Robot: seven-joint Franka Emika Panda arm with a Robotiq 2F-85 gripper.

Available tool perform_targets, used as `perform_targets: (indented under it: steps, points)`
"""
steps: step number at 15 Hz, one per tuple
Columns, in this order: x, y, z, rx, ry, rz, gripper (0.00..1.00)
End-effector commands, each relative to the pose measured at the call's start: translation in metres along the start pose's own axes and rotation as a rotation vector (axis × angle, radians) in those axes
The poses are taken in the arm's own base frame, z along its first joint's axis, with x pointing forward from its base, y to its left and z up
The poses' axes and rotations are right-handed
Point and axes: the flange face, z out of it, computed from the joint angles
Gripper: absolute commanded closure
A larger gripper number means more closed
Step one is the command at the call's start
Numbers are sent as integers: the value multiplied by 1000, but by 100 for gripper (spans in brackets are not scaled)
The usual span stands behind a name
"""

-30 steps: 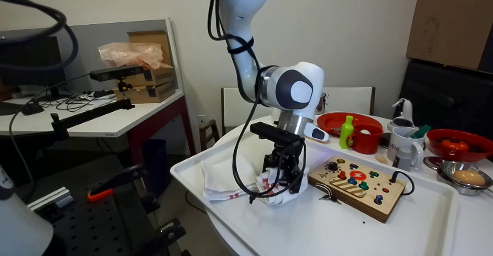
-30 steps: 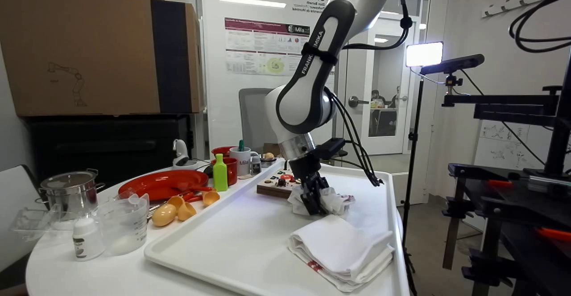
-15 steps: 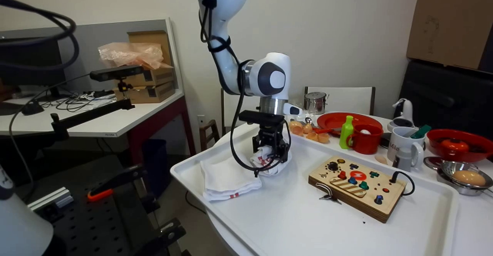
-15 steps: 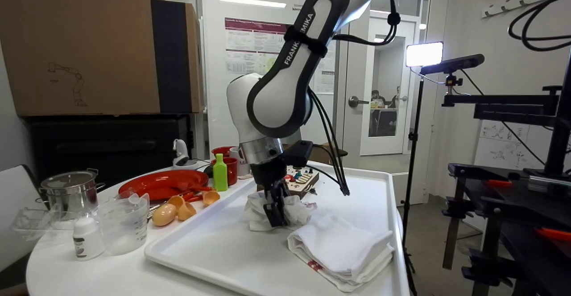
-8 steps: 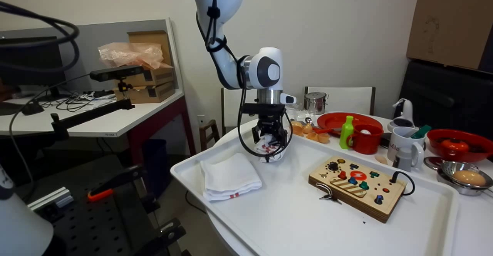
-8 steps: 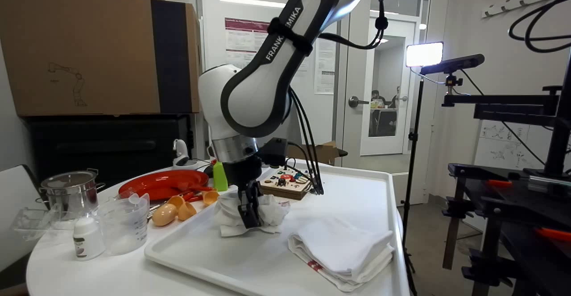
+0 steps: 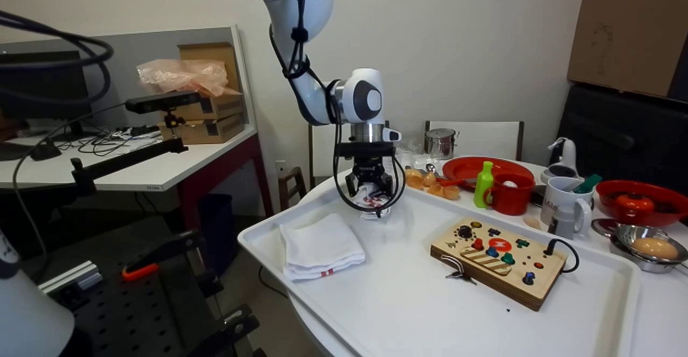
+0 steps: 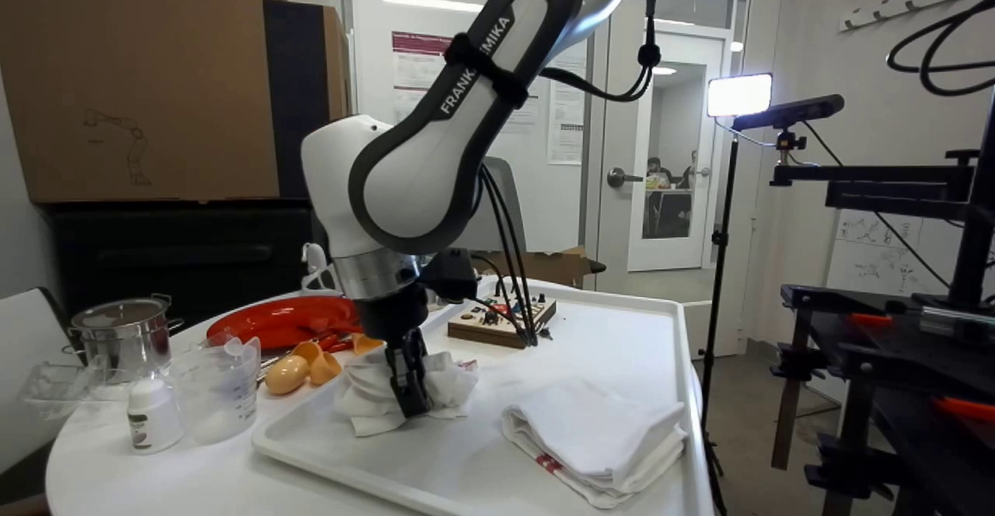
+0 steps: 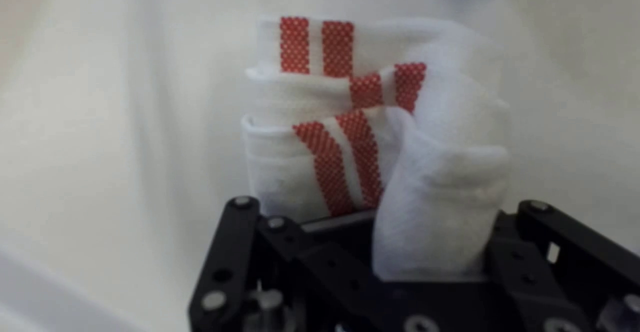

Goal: Use the white and red towel at the back to wipe the tray

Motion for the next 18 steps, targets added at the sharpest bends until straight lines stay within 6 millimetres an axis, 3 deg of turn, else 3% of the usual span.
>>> perform_targets:
  steps: [1,5,8,18]
  points:
    - [21,-15,-10,-34,2,-84,100]
    - [35,-39,-24,-73,8,-175,100]
    - [38,-45,-22,-79,-14,-201,100]
    - [28,-17,6,-41,-69,-130,100]
